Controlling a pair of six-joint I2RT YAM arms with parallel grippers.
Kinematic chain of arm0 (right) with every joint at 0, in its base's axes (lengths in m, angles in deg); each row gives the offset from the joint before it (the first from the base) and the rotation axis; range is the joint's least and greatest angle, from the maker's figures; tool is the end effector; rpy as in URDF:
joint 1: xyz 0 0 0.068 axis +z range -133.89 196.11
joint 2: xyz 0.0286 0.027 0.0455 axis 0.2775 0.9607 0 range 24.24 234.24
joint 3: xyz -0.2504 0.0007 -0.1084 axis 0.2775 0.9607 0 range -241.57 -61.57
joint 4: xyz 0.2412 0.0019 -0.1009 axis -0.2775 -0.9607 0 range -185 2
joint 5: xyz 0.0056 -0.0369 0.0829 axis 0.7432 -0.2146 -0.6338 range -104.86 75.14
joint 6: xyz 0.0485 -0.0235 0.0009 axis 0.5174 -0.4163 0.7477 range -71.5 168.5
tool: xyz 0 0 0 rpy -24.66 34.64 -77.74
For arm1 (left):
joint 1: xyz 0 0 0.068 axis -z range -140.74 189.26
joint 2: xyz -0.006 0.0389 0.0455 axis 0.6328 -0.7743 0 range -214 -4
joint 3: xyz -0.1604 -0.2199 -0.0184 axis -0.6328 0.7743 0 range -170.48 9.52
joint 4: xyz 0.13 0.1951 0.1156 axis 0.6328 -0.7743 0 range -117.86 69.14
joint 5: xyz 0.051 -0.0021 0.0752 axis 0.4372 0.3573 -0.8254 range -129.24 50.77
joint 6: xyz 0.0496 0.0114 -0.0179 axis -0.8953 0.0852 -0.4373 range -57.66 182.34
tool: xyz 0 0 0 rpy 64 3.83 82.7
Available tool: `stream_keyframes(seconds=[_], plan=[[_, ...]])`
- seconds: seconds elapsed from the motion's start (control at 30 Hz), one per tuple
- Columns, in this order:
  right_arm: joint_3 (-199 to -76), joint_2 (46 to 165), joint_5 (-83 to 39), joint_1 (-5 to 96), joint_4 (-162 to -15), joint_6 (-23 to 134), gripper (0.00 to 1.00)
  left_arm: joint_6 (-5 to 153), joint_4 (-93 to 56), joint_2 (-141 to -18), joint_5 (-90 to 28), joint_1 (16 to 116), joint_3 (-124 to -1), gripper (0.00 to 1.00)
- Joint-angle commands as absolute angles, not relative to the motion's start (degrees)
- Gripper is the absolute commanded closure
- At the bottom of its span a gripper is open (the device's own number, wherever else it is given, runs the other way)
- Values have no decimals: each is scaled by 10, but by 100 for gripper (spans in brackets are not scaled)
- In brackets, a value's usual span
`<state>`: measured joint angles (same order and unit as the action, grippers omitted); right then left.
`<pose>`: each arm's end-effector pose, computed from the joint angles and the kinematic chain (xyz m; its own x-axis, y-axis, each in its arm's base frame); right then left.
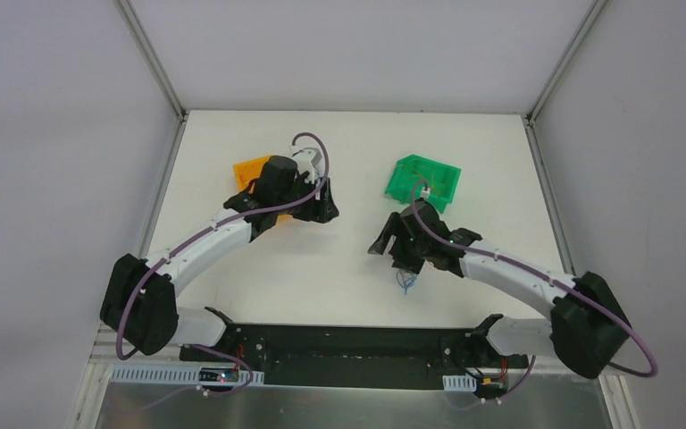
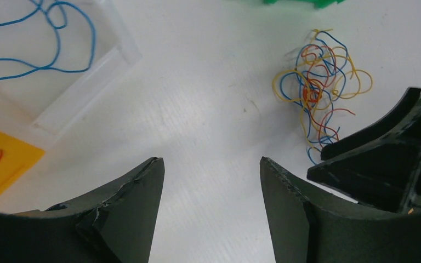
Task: Untangle the cables
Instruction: Place the cable in the bin, then untie the cable.
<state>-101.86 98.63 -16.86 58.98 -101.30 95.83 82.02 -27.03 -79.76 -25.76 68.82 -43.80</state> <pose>0.1894 0.1774 0.1994 -0.8783 0.1874 -0.4399 -0.0759 0.8537 0.5152 0.2565 -0.1550 0.2793 -0.6137 -0.0283 -0.7890 0.4790 0.7811 -0.4006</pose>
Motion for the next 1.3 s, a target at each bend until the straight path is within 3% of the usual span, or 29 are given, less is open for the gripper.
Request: stream_keyframes(seconds=[0.0, 0.2, 0.4, 0.73, 0.87, 0.97, 1.17, 1.27], plan=[[-1047, 868, -63, 570, -1067, 896, 21, 796, -185, -830, -226, 732, -441, 34], [-1030, 809, 8, 488, -1144, 848, 24, 827, -147, -919, -207, 784, -482, 33], [-990, 832, -41, 370, -1131, 821, 39, 857, -145, -1017, -223, 846, -542, 35], [-982, 933, -81, 356, -1070, 813, 52, 906, -148, -1131, -217, 892, -627, 45], [-980, 943, -88, 356, -1065, 810, 83, 922, -152, -1158, -223, 902, -636, 48], [-973, 925, -92, 356, -1066, 809, 100, 930, -152, -1160, -226, 907, -629, 49], [-951, 864, -140, 357, -1052, 798, 100, 948, -96, -1112, -239, 918, -546, 49], [-940, 832, -242, 360, -1019, 772, 100, 944, -68, -1061, -262, 919, -494, 47]])
